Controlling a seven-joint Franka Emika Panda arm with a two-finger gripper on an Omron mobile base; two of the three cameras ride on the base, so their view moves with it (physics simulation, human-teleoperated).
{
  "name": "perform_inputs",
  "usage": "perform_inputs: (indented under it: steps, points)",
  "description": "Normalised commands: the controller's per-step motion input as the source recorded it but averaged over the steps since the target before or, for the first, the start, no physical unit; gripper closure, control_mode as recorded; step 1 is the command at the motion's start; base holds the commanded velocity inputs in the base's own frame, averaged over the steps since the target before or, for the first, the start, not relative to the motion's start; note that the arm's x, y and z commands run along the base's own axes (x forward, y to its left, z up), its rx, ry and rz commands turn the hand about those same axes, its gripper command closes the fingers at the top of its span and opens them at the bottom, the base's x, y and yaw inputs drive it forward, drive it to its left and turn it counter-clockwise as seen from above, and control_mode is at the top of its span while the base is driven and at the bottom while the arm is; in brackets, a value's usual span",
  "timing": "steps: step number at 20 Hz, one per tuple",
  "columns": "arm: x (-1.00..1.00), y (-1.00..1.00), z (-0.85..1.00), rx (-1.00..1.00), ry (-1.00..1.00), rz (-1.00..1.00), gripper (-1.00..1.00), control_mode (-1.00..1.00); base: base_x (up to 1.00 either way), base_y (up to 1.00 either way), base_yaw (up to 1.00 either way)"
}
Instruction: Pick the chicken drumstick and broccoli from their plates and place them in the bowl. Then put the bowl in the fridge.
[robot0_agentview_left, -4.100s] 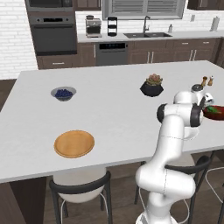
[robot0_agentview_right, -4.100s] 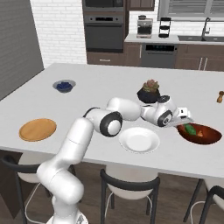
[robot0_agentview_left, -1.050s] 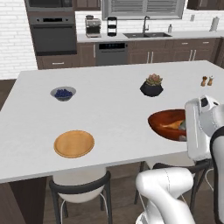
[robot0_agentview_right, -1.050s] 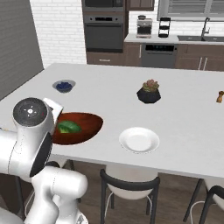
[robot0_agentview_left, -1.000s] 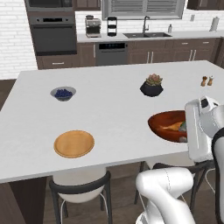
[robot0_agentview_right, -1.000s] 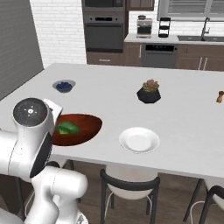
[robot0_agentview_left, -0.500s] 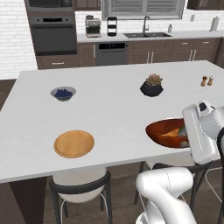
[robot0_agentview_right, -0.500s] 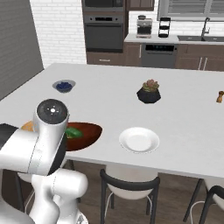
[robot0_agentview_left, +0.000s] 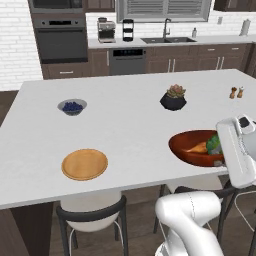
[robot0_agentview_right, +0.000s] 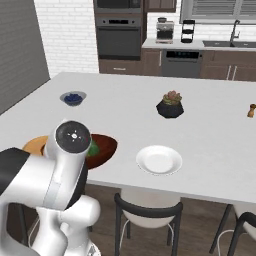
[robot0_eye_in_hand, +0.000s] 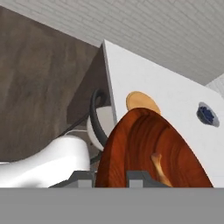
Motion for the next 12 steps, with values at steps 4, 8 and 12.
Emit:
perform_inputs:
  steps: [4, 8, 12]
  points:
    - [-0.02, 0.00, 0.00, -0.02, -0.05, 0.00, 1.00, -1.00, 0.00, 0.00, 0.00]
    - [-0.06, 0.14, 0.00, -0.06, -0.18, 0.00, 1.00, -1.00, 0.00, 0.00, 0.00]
    - [0.00, 0.03, 0.00, -0.02, -0.03, 0.00, 1.00, -1.00, 0.00, 0.00, 0.00]
